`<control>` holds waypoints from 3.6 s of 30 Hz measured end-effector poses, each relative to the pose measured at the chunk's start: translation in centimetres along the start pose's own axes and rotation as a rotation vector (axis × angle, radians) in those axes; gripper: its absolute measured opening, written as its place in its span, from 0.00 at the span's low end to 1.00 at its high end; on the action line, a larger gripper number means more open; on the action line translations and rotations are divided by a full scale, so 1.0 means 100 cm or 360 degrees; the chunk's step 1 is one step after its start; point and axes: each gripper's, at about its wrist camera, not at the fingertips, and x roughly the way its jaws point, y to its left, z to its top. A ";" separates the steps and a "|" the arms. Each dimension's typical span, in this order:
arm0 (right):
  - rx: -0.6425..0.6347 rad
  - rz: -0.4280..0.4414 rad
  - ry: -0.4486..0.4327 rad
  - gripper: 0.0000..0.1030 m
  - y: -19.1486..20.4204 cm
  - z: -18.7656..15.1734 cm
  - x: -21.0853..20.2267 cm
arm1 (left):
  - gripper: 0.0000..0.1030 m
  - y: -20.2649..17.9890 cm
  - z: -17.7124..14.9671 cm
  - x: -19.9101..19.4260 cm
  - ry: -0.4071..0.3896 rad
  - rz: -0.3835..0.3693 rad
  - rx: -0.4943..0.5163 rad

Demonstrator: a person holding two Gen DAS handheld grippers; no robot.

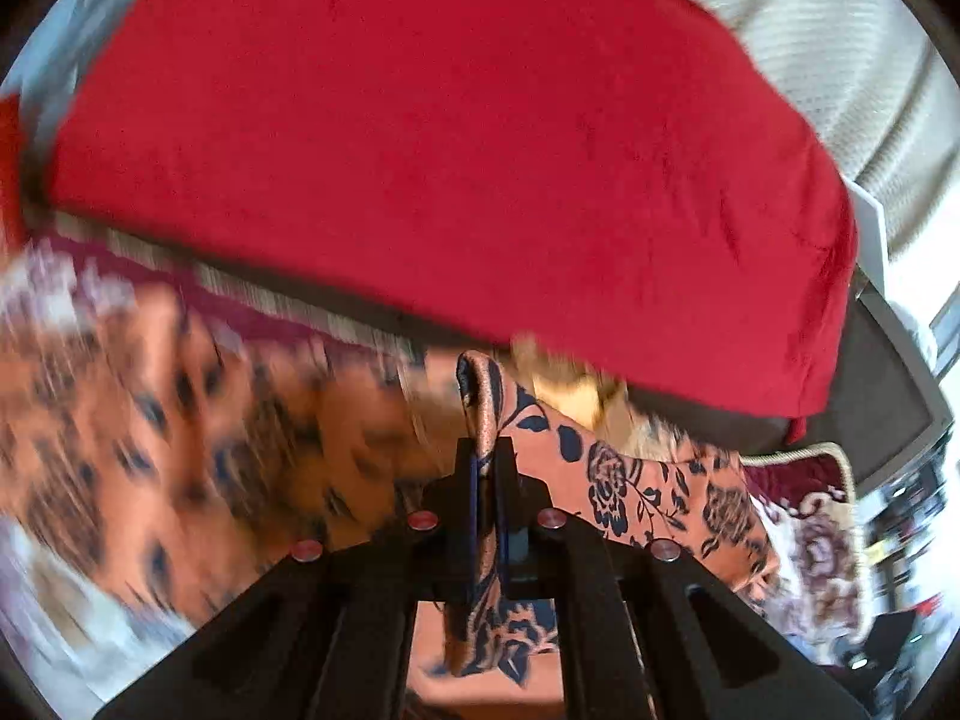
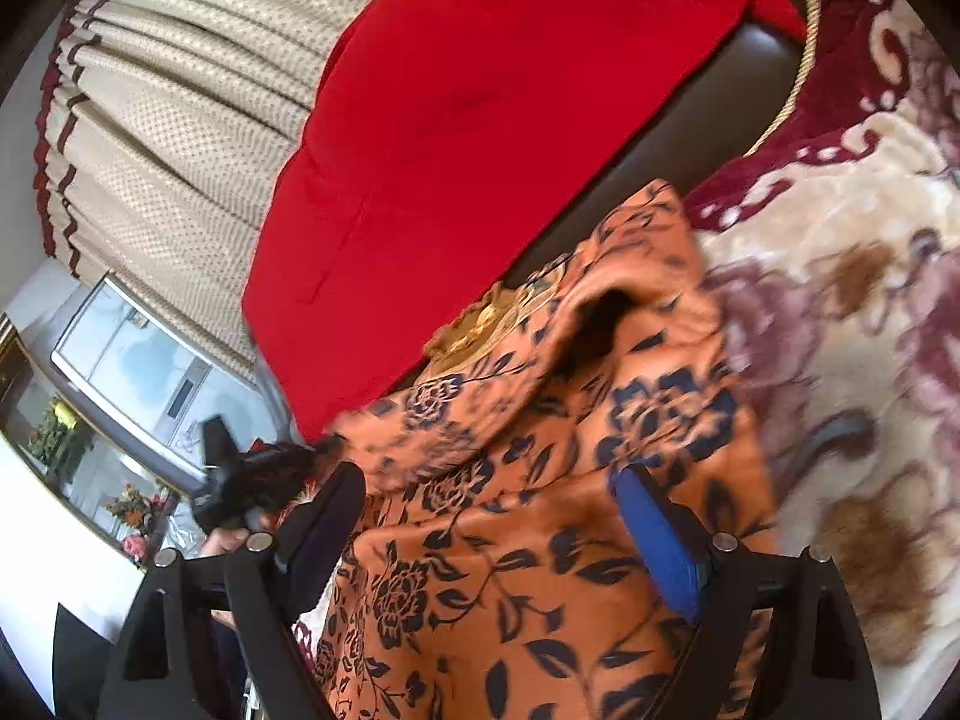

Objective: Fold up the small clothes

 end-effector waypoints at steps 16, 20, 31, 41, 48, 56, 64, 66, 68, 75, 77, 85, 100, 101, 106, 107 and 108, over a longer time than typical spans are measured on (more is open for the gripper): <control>0.0382 -0.0102 0.0293 0.93 -0.059 0.089 0.101 | 0.16 0.081 -0.038 0.052 0.0284 0.0106 -0.0186; 0.0104 -0.0146 0.0142 0.94 -0.026 0.077 0.070 | 0.74 0.095 -0.038 -0.006 0.0034 0.0103 -0.0229; 0.0043 -0.0155 0.0178 0.95 -0.015 0.081 0.064 | 0.75 0.140 -0.048 -0.090 -0.0146 0.0028 -0.0395; 0.0119 -0.0408 0.0200 0.87 -0.068 0.141 0.089 | 0.75 0.015 -0.055 -0.025 -0.0012 -0.0088 0.0069; 0.0016 -0.0527 0.0367 0.18 -0.067 0.154 0.130 | 0.74 -0.022 -0.069 0.057 0.0200 0.0017 0.0088; 0.0025 -0.0759 0.0174 0.16 -0.076 0.143 0.090 | 0.74 -0.006 -0.072 0.041 0.0189 0.0046 0.0035; -0.0277 -0.0389 -0.0120 0.89 0.029 0.037 0.007 | 0.78 0.126 -0.064 -0.081 -0.0213 -0.0017 -0.0470; -0.0429 -0.0353 -0.0108 0.89 0.056 -0.004 0.013 | 0.79 0.194 -0.065 -0.106 -0.0312 0.0042 -0.0782; -0.0583 -0.0392 -0.0073 0.89 0.075 -0.036 0.024 | 0.79 0.252 -0.069 -0.122 -0.0406 0.0068 -0.1074; -0.0582 -0.0462 0.0120 0.89 0.061 -0.062 0.054 | 0.79 0.366 -0.069 -0.126 -0.0505 0.0107 -0.1512; -0.0559 -0.0455 0.0134 0.89 0.056 -0.060 0.053 | 0.79 0.377 -0.065 -0.117 -0.0500 0.0116 -0.1526; -0.0563 -0.0467 0.0146 0.89 0.057 -0.063 0.062 | 0.17 0.387 -0.041 -0.093 -0.0367 0.0369 -0.1436; -0.0473 -0.0337 0.0089 0.89 0.048 -0.061 0.053 | 0.09 0.086 0.041 -0.116 -0.0635 0.0383 -0.0124; -0.0466 -0.0328 0.0086 0.89 0.047 -0.061 0.052 | 0.09 0.059 0.042 -0.107 -0.0625 0.0332 -0.0053; -0.0440 -0.0301 0.0071 0.89 0.045 -0.060 0.050 | 0.09 -0.076 0.010 -0.049 -0.0461 0.0090 0.0288; -0.0437 -0.0298 0.0068 0.89 0.045 -0.060 0.050 | 0.10 -0.094 0.003 -0.030 -0.0390 0.0072 0.0340; -0.0434 -0.0293 0.0068 0.88 0.045 -0.060 0.050 | 0.13 -0.108 -0.006 -0.012 -0.0316 0.0070 0.0379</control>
